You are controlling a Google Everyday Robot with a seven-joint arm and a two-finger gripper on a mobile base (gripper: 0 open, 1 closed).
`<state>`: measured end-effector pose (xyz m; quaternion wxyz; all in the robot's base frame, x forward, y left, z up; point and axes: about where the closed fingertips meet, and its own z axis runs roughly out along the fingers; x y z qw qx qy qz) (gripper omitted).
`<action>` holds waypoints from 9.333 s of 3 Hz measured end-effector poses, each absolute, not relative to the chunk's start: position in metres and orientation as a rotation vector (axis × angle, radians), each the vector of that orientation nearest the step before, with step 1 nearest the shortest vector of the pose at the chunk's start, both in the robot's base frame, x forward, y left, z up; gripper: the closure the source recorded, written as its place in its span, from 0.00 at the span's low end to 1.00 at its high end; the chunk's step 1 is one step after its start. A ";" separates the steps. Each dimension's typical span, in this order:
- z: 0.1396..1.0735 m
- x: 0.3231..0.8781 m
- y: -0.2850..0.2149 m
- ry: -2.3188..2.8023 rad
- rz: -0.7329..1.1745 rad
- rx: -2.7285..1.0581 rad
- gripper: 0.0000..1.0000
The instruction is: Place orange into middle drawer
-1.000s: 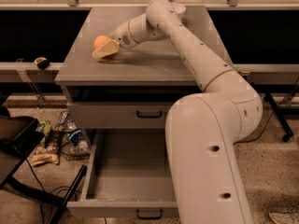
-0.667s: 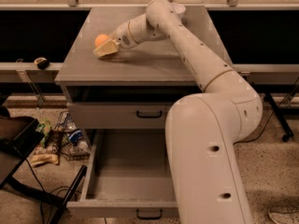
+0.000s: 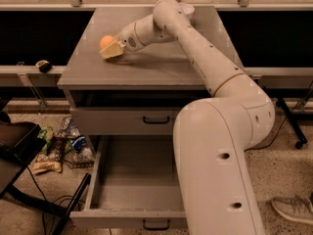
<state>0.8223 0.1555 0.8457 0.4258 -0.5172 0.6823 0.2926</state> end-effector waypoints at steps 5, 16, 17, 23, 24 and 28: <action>0.968 0.636 -0.005 1.840 0.491 -1.147 1.00; 0.481 0.550 0.005 2.047 0.765 -1.203 1.00; 0.460 0.568 -0.017 2.004 0.698 -1.255 1.00; 0.358 0.584 -0.029 2.168 0.594 -1.261 0.61; 0.358 0.584 -0.029 2.168 0.594 -1.261 0.30; 0.374 0.567 -0.026 2.106 0.656 -1.284 0.00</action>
Offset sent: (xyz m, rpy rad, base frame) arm -0.0973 -0.0752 0.1147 -0.2894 -0.0468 0.0163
